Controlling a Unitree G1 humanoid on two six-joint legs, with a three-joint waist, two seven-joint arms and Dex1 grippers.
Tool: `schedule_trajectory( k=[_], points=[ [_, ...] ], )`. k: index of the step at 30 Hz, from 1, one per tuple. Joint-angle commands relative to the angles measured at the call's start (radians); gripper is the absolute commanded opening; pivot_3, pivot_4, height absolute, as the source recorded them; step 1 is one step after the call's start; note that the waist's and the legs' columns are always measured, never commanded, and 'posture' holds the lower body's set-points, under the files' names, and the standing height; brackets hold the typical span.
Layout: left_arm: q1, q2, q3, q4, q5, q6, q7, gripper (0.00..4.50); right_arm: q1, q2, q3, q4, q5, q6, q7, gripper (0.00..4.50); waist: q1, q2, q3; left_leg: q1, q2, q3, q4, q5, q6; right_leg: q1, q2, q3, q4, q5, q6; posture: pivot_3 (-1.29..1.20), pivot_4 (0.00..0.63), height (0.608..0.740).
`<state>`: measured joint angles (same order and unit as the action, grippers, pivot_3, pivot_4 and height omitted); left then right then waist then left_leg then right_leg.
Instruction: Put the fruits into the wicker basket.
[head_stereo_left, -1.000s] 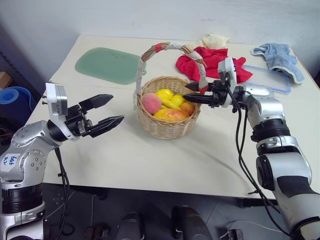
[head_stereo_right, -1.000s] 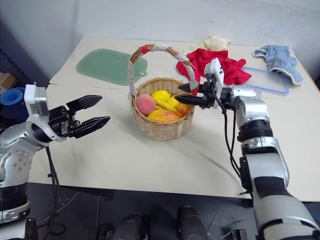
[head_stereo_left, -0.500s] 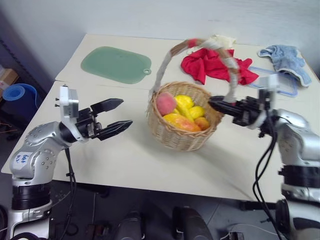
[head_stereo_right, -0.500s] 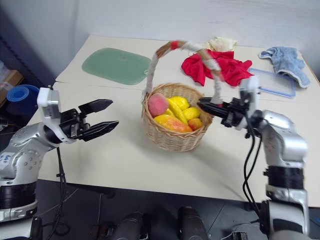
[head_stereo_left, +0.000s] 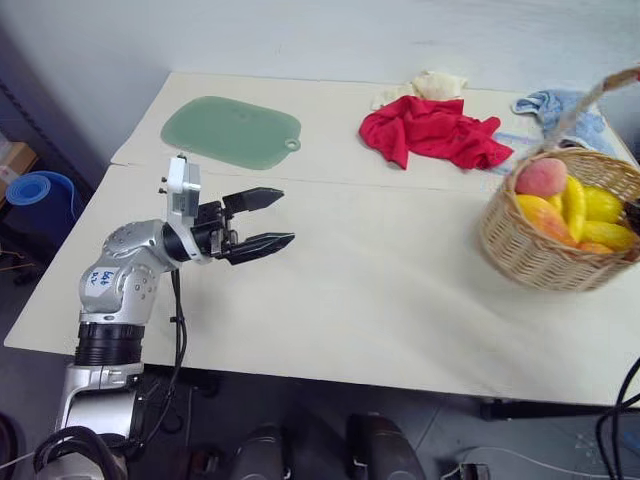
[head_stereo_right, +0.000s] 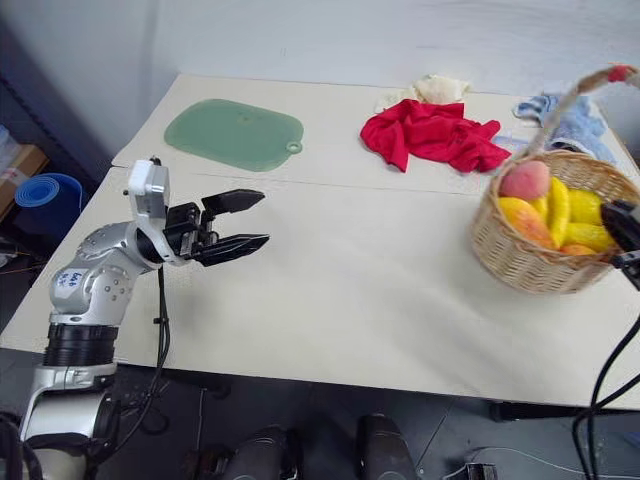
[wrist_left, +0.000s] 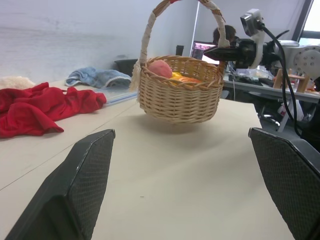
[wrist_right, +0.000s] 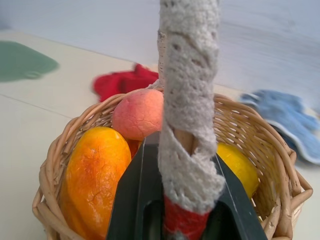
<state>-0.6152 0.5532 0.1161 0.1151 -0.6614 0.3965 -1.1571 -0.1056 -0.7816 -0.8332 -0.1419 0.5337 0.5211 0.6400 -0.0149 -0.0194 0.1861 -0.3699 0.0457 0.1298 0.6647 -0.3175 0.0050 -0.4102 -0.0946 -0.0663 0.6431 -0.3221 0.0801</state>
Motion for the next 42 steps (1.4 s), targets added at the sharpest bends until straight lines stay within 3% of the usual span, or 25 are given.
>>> schedule_trajectory(
  k=[1,5,10,17,23,28,31,33,35,42],
  points=[
    [-0.011,-0.008,0.005,-0.011,0.003,-0.015,-0.008,4.50,-0.027,-0.050,-0.048,0.087,-0.027,-0.073,-0.026,0.19,-0.001,0.000,0.000,0.000,0.000,0.000,0.000,0.000,0.000,0.000,0.000,0.001,0.000,0.000,0.000,0.00,0.150,0.740],
    [-0.001,-0.010,-0.009,-0.019,0.011,-0.012,-0.020,4.50,-0.037,-0.083,0.008,0.319,-0.089,-0.258,0.062,0.19,0.000,0.000,0.000,0.000,0.000,0.000,0.000,0.000,0.000,0.000,0.000,0.004,0.000,0.000,0.000,0.00,0.150,0.740],
    [-0.027,0.000,-0.004,0.014,0.032,-0.032,-0.026,4.50,-0.085,-0.138,0.058,0.483,-0.084,-0.308,0.150,0.19,-0.010,0.000,0.000,0.000,0.000,0.001,0.000,0.000,0.000,0.000,0.001,0.005,0.000,0.000,0.000,0.00,0.150,0.740],
    [-0.013,0.022,0.002,0.012,0.042,-0.021,-0.037,4.50,-0.069,-0.183,0.036,0.550,-0.093,-0.369,0.180,2.45,-0.011,0.000,0.000,0.000,0.001,0.001,0.001,0.001,0.000,0.000,0.000,0.005,0.000,0.000,0.000,0.00,0.150,0.740],
    [0.002,0.070,-0.001,0.061,0.112,-0.090,-0.056,4.50,0.180,-0.177,-0.143,0.379,-0.022,-0.342,0.299,4.46,0.004,0.000,0.000,0.000,0.000,0.000,0.000,0.000,0.000,0.000,0.000,0.004,-0.001,0.000,0.000,0.00,0.150,0.740],
    [0.028,0.115,-0.007,0.134,0.169,-0.157,-0.094,4.50,0.387,-0.167,-0.260,0.337,-0.044,-0.430,0.424,4.46,0.011,0.000,0.000,0.000,0.000,0.000,-0.001,0.000,0.000,0.001,0.000,0.005,-0.004,0.001,0.001,0.00,0.150,0.740],
    [0.079,0.148,-0.018,0.149,0.233,-0.244,-0.113,4.50,0.507,-0.100,-0.269,0.227,-0.030,-0.489,0.503,4.46,0.009,0.000,0.000,0.001,0.000,0.001,-0.001,-0.001,0.000,0.002,0.000,0.005,-0.005,0.001,0.001,0.00,0.150,0.740],
    [0.145,0.174,-0.011,0.140,0.271,-0.316,-0.120,4.50,0.636,-0.020,-0.167,0.083,-0.050,-0.606,0.625,4.46,0.010,0.000,0.000,0.002,0.002,0.000,-0.002,-0.001,-0.001,0.002,0.001,0.005,-0.005,0.001,0.001,0.00,0.150,0.740],
    [0.213,0.182,0.027,0.114,0.265,-0.339,-0.100,4.50,0.634,0.024,-0.064,0.010,-0.054,-0.664,0.634,4.46,0.006,-0.001,0.000,0.003,0.003,0.000,-0.004,-0.002,-0.002,0.002,0.002,0.005,-0.006,0.001,0.001,0.00,0.150,0.740],
    [0.355,0.215,0.039,0.056,0.328,-0.437,-0.045,4.50,0.372,0.032,0.299,-0.017,-0.087,-0.654,0.608,4.46,-0.014,-0.001,-0.001,0.003,0.002,0.002,-0.001,-0.004,0.001,0.002,-0.004,0.006,-0.006,0.005,0.000,0.00,0.150,0.740]
  ],
)
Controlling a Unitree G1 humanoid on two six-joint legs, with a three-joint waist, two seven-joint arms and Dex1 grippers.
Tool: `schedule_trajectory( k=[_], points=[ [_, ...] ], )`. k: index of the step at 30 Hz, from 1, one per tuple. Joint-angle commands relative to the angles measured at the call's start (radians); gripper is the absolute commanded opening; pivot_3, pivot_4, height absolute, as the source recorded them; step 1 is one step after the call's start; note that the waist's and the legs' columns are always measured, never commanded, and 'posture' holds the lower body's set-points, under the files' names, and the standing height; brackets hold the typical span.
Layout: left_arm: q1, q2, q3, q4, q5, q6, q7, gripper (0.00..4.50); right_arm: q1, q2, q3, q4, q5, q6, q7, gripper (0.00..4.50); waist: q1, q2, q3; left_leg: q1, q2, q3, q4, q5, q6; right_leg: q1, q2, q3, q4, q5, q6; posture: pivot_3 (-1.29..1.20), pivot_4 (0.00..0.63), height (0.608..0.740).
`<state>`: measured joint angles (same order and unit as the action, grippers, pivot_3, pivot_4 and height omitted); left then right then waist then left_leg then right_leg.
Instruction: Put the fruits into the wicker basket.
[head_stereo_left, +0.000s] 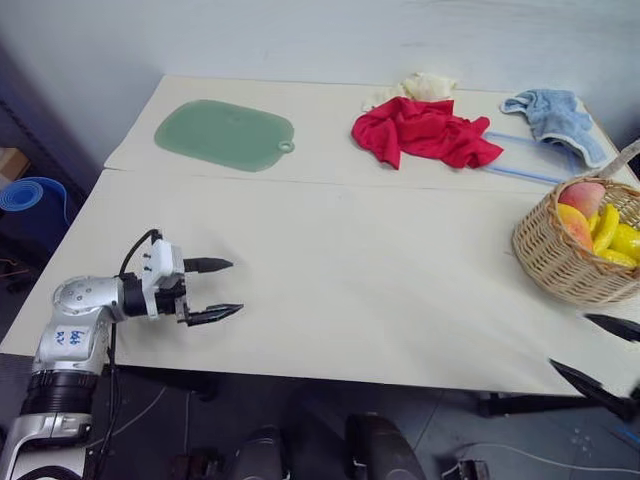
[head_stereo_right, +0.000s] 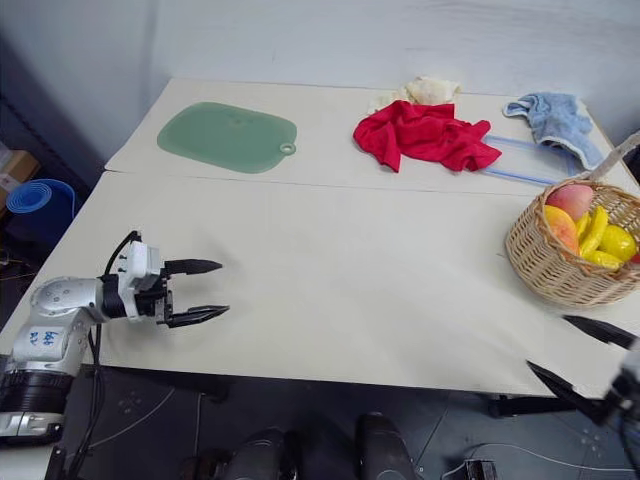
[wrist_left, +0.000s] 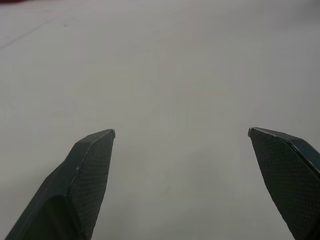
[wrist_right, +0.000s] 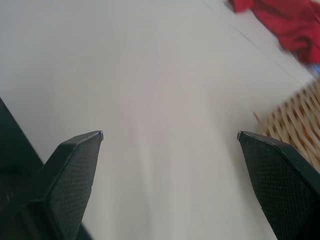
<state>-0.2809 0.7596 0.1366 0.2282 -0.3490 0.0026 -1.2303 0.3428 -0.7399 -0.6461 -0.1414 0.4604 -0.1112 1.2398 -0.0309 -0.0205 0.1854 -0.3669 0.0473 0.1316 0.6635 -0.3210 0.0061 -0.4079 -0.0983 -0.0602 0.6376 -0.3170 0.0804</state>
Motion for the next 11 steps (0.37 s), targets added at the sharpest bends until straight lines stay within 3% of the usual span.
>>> schedule_trajectory(
  k=[1,6,11],
  points=[
    [0.032,0.003,0.018,-0.078,0.015,-0.038,0.043,4.50,-0.124,-0.007,0.162,-0.008,-0.022,-0.029,0.014,4.46,0.003,0.000,0.000,0.000,0.000,0.000,0.000,0.000,0.000,0.000,0.000,0.000,0.000,0.000,0.000,0.00,0.150,0.740],
    [0.095,-0.015,0.020,-0.177,0.009,-0.022,0.094,4.50,-0.329,0.014,0.338,0.117,-0.077,-0.085,0.017,4.46,0.012,0.000,0.000,-0.003,0.000,-0.002,0.000,0.000,0.000,-0.002,0.000,-0.003,0.001,0.000,0.000,0.00,0.150,0.740],
    [0.116,-0.026,0.044,-0.208,0.004,-0.046,0.140,4.50,-0.417,0.036,0.390,0.219,-0.103,-0.147,-0.015,4.46,0.021,0.000,0.000,-0.003,0.000,-0.001,0.001,0.000,0.000,-0.002,0.000,-0.006,0.000,0.000,0.000,0.00,0.150,0.740]
  ],
)
